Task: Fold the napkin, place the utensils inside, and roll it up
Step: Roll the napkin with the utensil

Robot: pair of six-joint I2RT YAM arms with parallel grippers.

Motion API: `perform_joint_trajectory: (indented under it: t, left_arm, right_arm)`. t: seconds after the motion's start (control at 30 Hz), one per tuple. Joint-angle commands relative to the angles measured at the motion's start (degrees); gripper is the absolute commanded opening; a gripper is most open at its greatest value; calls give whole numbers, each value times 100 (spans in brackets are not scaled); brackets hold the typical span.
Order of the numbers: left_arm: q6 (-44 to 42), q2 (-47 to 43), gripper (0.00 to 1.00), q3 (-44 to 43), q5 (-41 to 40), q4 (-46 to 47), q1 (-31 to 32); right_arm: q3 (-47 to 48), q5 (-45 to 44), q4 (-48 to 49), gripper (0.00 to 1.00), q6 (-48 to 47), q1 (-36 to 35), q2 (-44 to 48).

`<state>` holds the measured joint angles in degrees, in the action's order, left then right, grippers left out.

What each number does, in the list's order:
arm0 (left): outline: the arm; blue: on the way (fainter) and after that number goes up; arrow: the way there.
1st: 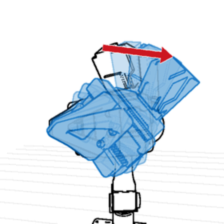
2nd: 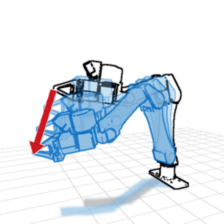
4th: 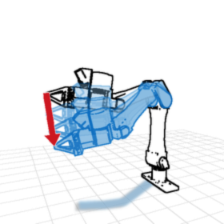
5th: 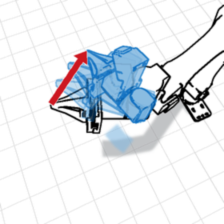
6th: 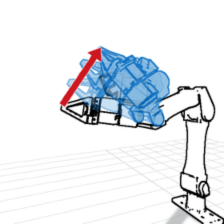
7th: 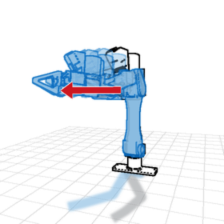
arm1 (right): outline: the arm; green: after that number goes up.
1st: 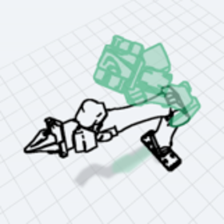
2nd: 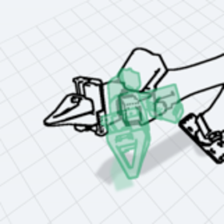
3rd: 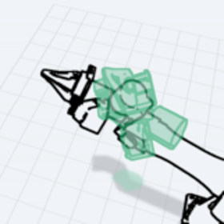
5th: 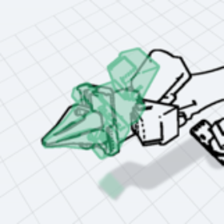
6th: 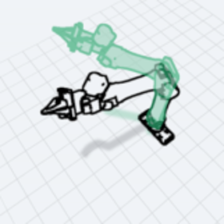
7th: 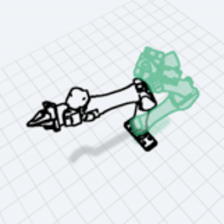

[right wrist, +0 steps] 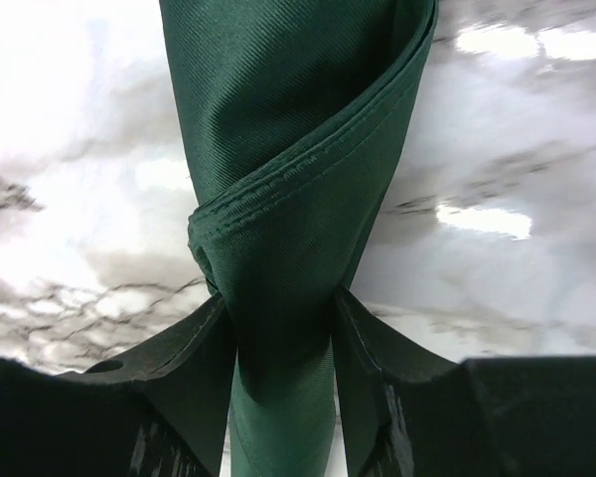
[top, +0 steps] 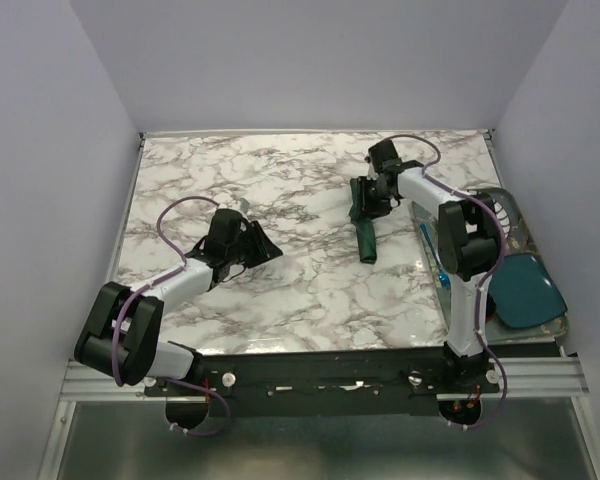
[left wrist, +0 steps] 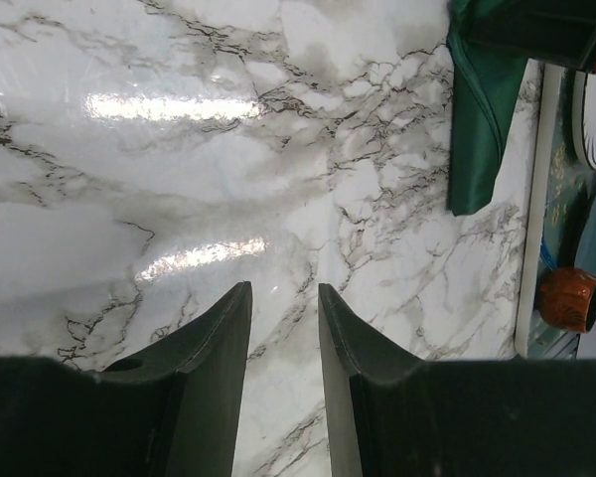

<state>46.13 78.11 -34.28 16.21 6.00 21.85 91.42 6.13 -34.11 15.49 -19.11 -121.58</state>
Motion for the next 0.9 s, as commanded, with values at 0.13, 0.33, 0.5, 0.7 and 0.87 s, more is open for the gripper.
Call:
perform_joint_trajectory:
  t: [0.13,0.33,0.5,0.7,0.87]
  left_arm:
    - [36,73,41,-210,234,173,30]
    - [45,82,41,-202,251,200,21]
    - [45,56,41,-140,286,209,21]
    - [37,-15,42,-122,269,209,30]
    - [63,38,42,-149,304,244,30]
  right_arm:
    - [1447,186,-1236,50,68,733,-971]
    - [2484,634,-1449,54,516,944,-1464]
    - [2899,960,-1494,58,666,980,-1781]
    - [2557,846,-1239,74,403,953,-1501]
    - [2592,653,-1344,80,245,945,-1377]
